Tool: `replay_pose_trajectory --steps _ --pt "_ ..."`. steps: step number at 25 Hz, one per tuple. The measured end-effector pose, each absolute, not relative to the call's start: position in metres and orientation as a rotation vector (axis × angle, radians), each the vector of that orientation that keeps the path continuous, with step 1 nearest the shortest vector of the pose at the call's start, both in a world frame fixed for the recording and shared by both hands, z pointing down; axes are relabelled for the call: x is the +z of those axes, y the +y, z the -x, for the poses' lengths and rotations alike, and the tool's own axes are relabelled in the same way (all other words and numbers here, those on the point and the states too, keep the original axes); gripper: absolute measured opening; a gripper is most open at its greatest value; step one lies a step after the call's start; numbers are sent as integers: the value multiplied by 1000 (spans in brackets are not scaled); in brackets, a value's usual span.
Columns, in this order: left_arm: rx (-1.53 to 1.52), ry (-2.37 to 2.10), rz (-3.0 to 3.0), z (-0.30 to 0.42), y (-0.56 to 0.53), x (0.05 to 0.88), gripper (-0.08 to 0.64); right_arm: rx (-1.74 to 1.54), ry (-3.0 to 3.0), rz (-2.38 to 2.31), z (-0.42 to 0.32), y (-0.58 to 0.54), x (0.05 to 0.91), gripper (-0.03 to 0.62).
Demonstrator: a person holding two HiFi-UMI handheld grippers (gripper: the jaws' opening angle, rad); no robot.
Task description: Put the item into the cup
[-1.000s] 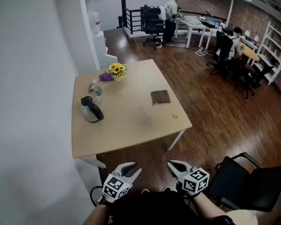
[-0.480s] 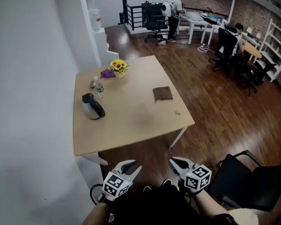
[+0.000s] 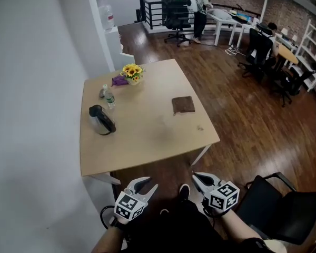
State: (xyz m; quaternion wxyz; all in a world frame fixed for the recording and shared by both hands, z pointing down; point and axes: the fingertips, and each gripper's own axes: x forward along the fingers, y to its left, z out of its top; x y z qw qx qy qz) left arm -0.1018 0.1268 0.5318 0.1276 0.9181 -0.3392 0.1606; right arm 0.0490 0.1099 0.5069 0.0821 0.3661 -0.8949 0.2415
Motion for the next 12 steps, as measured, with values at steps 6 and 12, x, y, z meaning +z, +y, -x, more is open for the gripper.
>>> replay_pose_trajectory --steps 6,12 --pt "470 -1043 -2634 88 75 537 129 705 -2671 -1039 -67 48 515 8" --pt "478 -1126 -2591 67 8 539 137 627 -2693 -937 -83 -21 516 9"
